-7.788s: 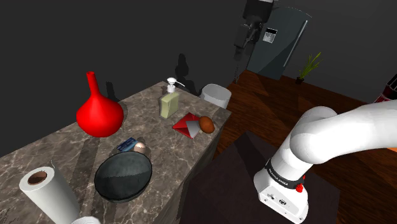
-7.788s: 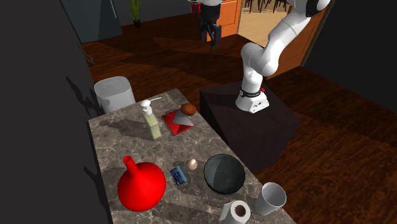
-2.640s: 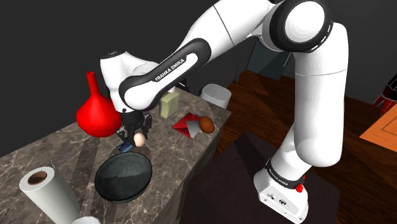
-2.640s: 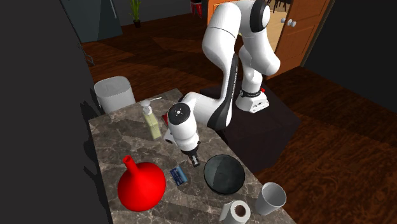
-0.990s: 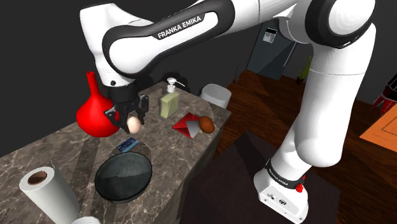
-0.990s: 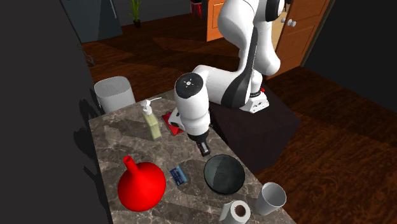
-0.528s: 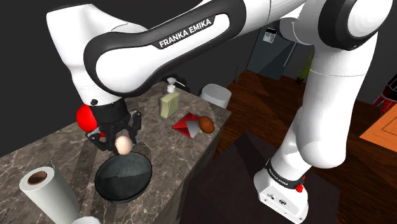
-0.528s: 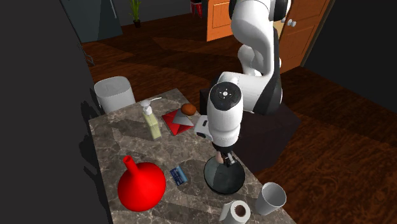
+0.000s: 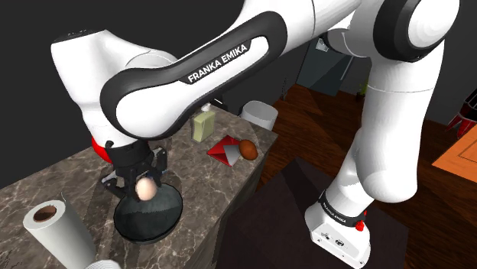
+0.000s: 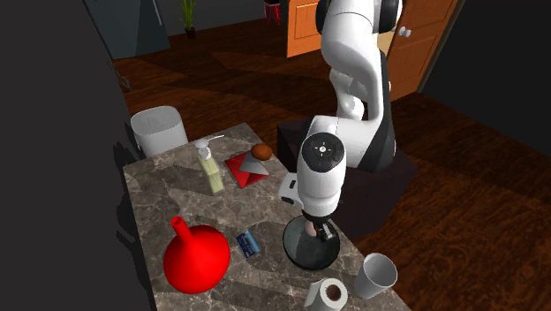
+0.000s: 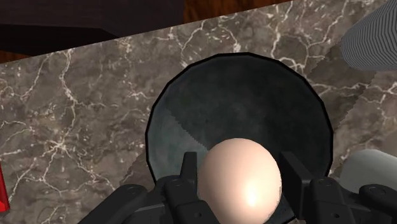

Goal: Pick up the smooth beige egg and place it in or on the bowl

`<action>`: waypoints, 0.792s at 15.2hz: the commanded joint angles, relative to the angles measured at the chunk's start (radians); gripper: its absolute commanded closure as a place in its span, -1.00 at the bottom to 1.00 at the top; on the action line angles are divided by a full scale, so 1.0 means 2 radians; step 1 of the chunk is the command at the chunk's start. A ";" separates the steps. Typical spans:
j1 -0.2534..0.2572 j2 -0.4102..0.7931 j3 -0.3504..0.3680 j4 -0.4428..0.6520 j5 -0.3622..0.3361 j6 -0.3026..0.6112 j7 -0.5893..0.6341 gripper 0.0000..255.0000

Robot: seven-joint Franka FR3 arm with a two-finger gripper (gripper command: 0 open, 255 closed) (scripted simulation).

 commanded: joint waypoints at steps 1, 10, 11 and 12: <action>0.001 0.006 -0.001 -0.007 -0.004 0.012 0.003 1.00; 0.007 0.029 -0.008 -0.021 -0.018 0.047 0.011 1.00; 0.007 0.029 -0.008 -0.021 -0.018 0.047 0.011 1.00; 0.007 0.029 -0.008 -0.021 -0.018 0.047 0.011 1.00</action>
